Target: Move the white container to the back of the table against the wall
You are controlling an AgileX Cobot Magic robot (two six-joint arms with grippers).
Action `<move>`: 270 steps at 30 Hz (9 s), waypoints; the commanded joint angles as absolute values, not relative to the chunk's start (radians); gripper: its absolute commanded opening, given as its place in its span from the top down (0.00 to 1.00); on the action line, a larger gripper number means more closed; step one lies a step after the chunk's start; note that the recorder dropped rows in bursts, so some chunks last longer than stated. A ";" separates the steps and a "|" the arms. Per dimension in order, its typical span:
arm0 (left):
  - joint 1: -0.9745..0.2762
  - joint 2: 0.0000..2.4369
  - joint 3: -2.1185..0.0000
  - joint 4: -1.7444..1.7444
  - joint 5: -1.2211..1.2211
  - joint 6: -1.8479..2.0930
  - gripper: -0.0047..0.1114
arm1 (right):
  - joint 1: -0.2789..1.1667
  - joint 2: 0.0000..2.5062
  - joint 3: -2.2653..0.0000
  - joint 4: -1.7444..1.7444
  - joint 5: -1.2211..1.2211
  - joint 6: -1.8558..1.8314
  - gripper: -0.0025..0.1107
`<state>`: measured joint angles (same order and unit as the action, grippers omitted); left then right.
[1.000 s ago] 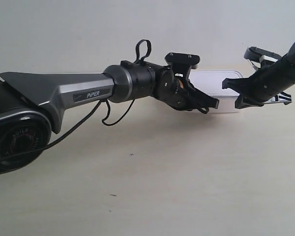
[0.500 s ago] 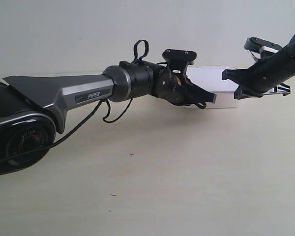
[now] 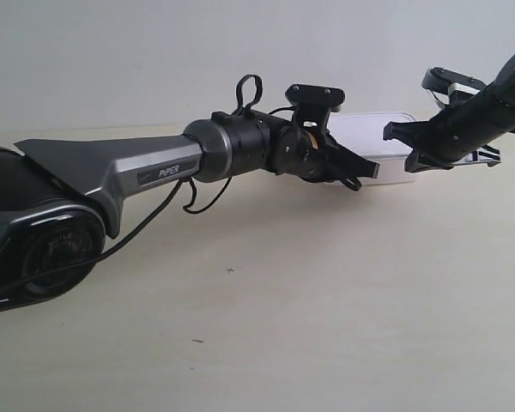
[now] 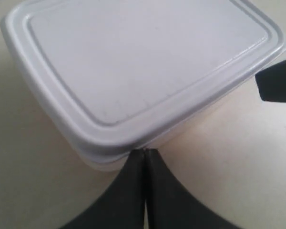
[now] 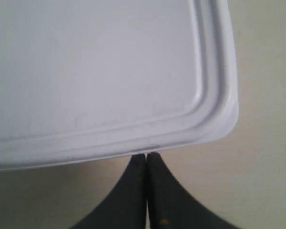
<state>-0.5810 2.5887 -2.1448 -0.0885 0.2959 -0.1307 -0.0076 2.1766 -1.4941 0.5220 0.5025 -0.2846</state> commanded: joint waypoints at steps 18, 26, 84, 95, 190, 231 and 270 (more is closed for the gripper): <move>-0.545 2.665 -2.227 -0.088 0.176 -0.164 0.96 | -0.012 2.225 -1.534 0.522 0.465 -0.288 0.98; -0.547 2.665 -2.227 -0.088 0.196 -0.160 0.96 | -0.012 2.248 -1.534 0.562 0.433 -0.311 0.98; -0.539 2.628 -2.227 -0.086 0.417 -0.052 0.96 | 0.081 2.439 -1.852 0.645 0.310 -0.314 0.98; -0.539 2.628 -2.227 -0.088 0.413 -0.052 0.96 | 0.081 2.459 -1.856 0.645 0.288 -0.314 0.98; -0.644 0.117 -0.280 -0.180 0.304 0.071 0.96 | 0.081 0.234 -0.513 0.486 0.922 -0.391 0.98; -0.498 0.072 -0.212 0.082 0.345 0.049 0.96 | 0.081 0.186 -0.325 0.515 0.281 -0.397 0.98; -0.395 0.072 0.000 0.260 0.310 -0.387 0.96 | 0.081 0.186 0.000 0.222 -0.051 -0.397 0.98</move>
